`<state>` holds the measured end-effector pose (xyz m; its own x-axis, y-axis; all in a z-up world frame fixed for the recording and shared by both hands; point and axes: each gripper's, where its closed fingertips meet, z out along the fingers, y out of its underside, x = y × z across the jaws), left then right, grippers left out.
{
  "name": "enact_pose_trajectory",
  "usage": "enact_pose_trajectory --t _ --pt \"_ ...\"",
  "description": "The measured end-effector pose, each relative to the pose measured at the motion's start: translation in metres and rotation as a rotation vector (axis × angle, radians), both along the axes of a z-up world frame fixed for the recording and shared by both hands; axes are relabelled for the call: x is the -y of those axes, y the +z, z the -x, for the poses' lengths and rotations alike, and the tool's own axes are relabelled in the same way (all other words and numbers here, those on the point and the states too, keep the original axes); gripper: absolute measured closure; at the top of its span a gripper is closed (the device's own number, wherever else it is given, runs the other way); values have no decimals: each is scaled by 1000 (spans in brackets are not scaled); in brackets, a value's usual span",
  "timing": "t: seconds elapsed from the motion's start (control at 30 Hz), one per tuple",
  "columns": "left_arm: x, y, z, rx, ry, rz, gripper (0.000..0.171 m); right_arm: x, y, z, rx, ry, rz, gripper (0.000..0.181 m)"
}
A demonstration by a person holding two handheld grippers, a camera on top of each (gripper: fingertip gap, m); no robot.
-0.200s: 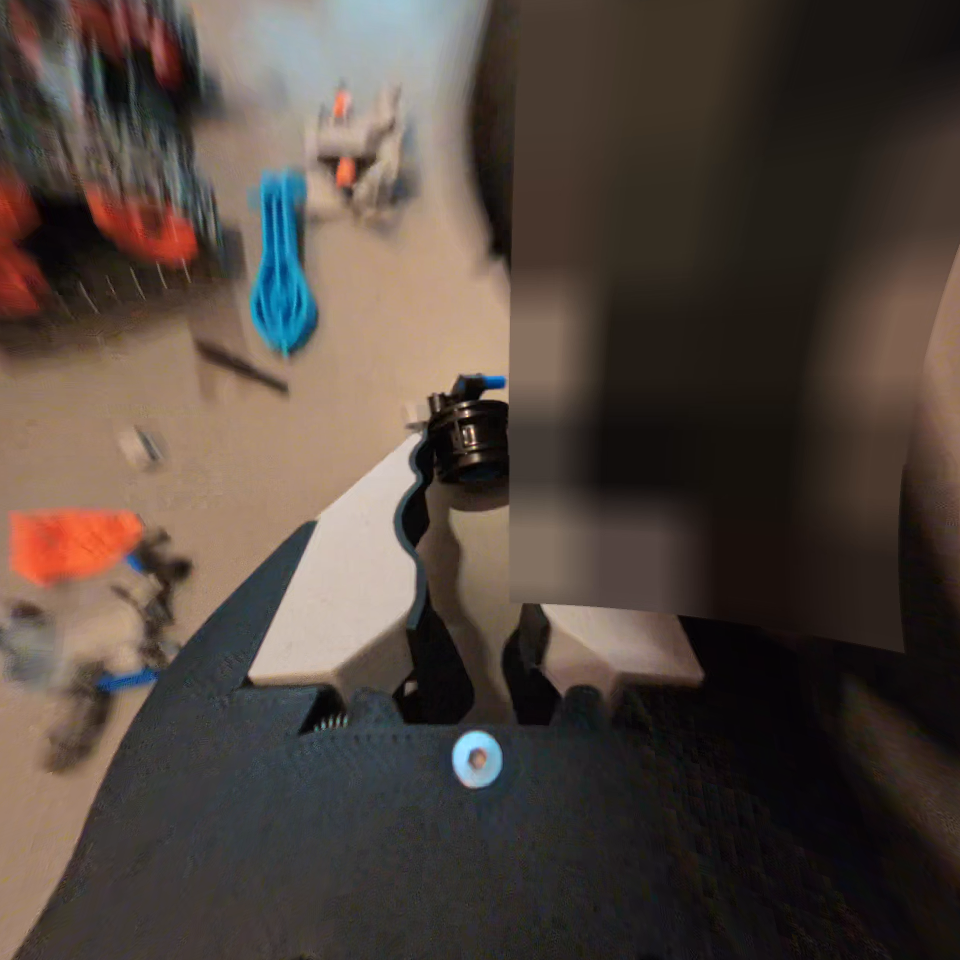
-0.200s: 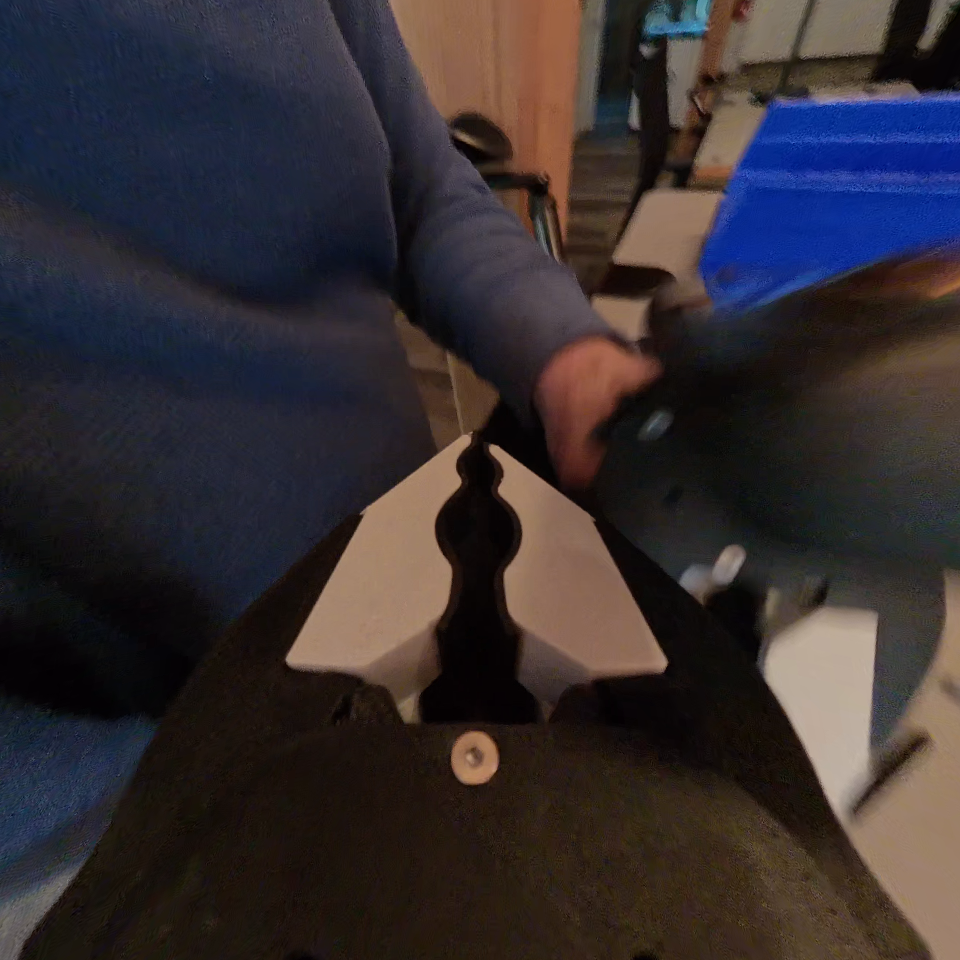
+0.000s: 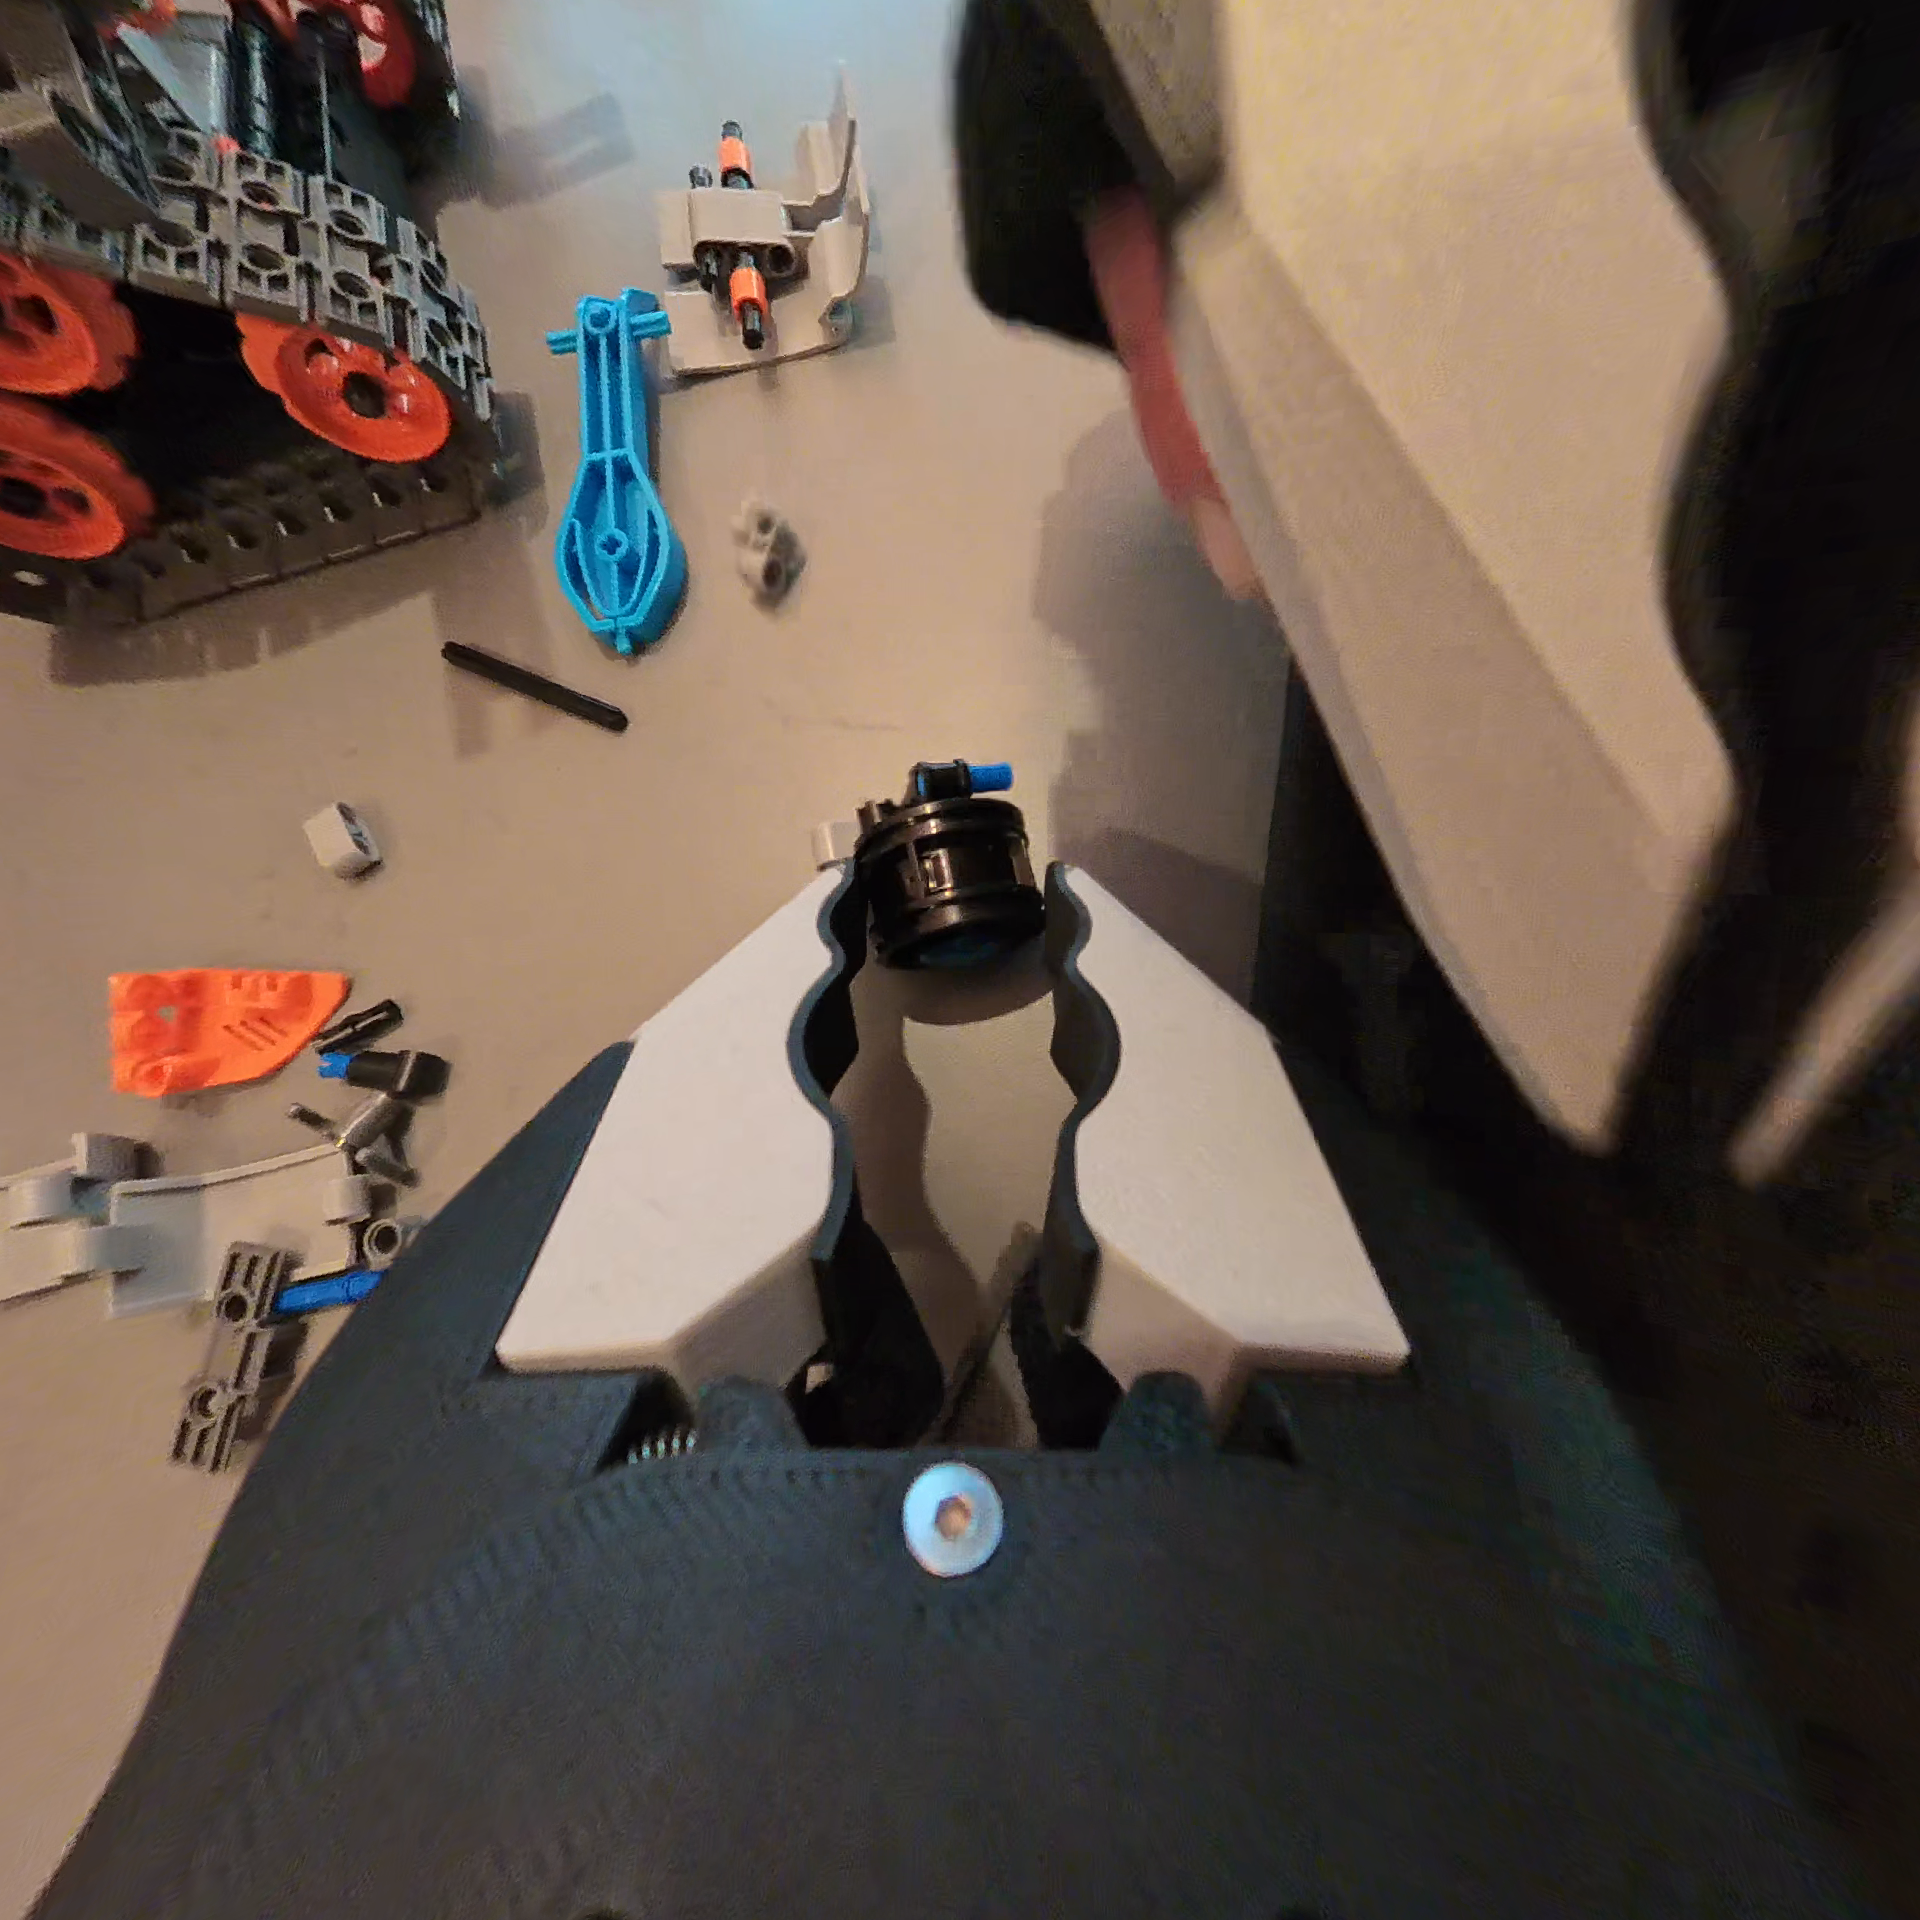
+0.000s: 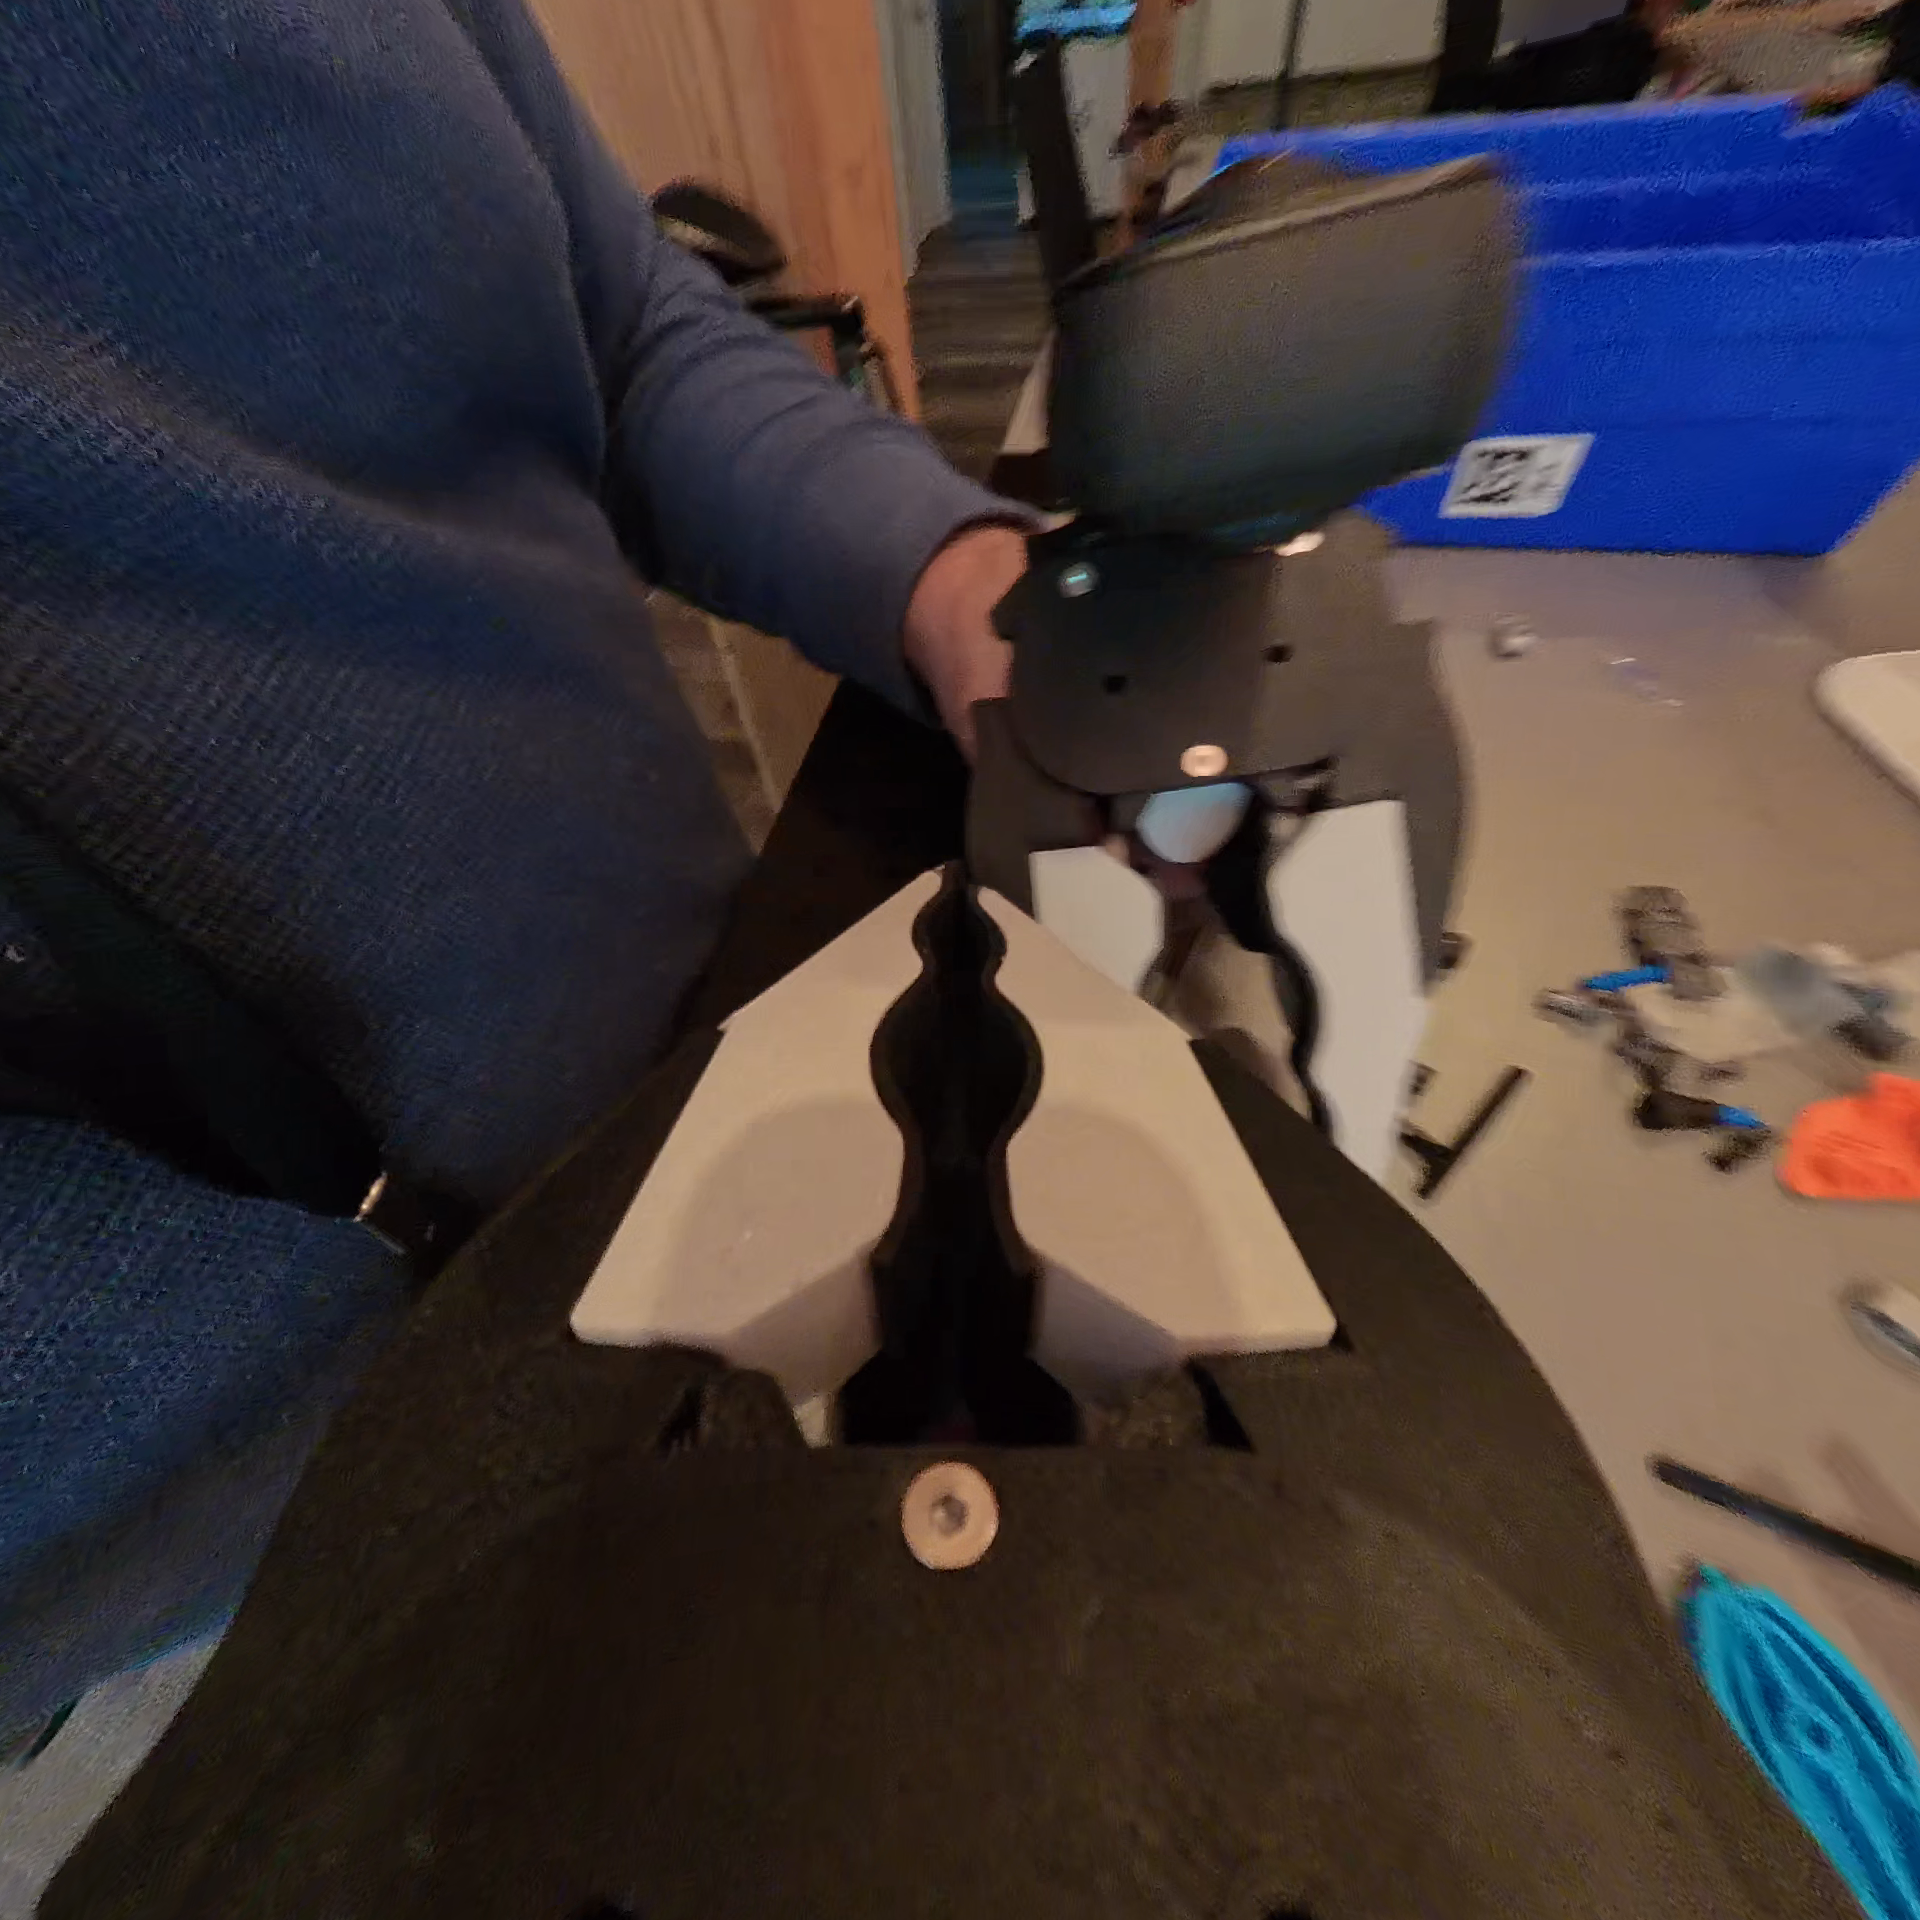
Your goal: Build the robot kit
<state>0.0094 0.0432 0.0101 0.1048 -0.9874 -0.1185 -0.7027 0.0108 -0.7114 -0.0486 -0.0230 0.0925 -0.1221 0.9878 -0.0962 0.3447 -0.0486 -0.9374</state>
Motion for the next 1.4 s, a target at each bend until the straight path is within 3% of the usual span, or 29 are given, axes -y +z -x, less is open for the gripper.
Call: enact_pose_trajectory --t 0.23,0.4,0.6,1.13,1.17,1.2,1.3,1.33,1.4 --pt "-1 5 4 15 -1 -21 138 -43 -5 -68 9 -358 -58 181" --pt "-2 5 4 25 13 21 134 -54 -20 -94 96 -451 -101 181" --pt "-7 9 13 28 42 17 121 -59 -26 -108 122 -515 -101 173" --pt "-1 19 25 26 74 53 120 -71 -46 -111 262 -536 -79 156" --pt "-2 19 25 20 76 46 120 -72 -46 -110 263 -537 -77 162" --pt "-4 18 27 8 83 32 120 -72 -45 -109 260 -530 -84 181" --pt "-11 24 36 23 120 30 120 -76 -43 -110 244 -533 -100 181" --pt "-12 27 37 41 128 33 120 -75 -39 -109 216 -527 -103 179" --pt "-11 29 37 50 129 35 119 -75 -35 -109 186 -525 -101 157"
